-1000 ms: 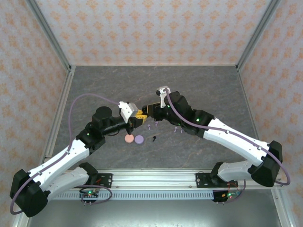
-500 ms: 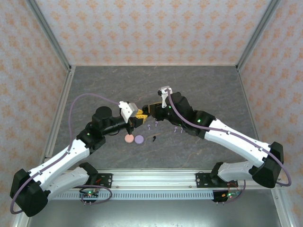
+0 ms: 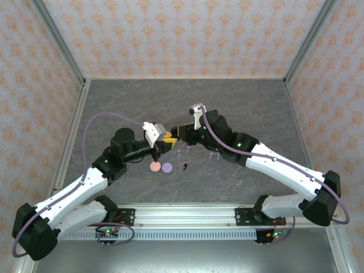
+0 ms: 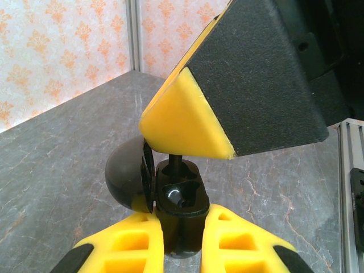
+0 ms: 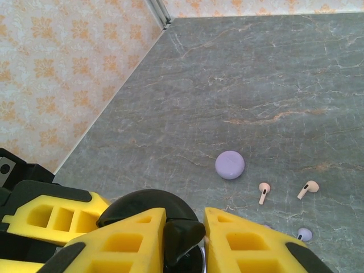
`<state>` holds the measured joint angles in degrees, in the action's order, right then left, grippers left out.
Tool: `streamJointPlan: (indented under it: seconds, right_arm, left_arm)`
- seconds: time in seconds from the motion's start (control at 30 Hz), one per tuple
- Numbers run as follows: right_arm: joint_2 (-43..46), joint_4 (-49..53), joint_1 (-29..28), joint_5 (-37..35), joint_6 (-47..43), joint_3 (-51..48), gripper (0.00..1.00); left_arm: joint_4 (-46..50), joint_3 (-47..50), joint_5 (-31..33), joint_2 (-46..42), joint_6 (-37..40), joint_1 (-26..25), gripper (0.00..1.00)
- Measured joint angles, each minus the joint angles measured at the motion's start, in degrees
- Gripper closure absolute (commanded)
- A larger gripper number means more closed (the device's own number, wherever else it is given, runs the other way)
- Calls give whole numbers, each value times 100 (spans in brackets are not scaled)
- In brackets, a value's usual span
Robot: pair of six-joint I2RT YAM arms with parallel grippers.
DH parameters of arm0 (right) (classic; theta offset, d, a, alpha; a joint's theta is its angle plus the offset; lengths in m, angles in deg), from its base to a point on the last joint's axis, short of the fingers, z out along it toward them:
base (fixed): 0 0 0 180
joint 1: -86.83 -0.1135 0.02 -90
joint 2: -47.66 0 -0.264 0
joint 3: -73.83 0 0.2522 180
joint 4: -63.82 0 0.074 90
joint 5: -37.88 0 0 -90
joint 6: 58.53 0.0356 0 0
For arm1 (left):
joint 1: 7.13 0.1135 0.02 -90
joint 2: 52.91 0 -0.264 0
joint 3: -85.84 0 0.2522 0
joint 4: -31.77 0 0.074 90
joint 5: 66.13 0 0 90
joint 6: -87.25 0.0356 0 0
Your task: Insert the wireless bluetooth earbuds into the charging case
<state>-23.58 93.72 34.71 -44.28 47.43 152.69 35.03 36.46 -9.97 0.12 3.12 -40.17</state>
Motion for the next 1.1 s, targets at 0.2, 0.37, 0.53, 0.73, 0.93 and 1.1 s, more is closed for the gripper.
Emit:
streamJointPlan:
  seconds: [0.2,0.37,0.53,0.73,0.93,1.1]
  right_arm:
    - [-72,24,4,35,55,70,77]
    - [-166,192,2,74,72,219,75]
    - [-227,238,2,90,74,243,74]
    - [-227,262,4,94,74,264,72]
    - [-227,315,4,96,79,321,70]
    - [-223,348,2,107,118,365,54]
  left_arm:
    - [2,0,2,0,-2,2,100]
    - [-4,0,7,0,-9,2,100]
    - [20,9,13,0,-48,2,100]
    - [20,9,13,0,-90,2,100]
    - [-24,9,11,0,-94,2,100]
    - [-72,9,13,0,-116,2,100]
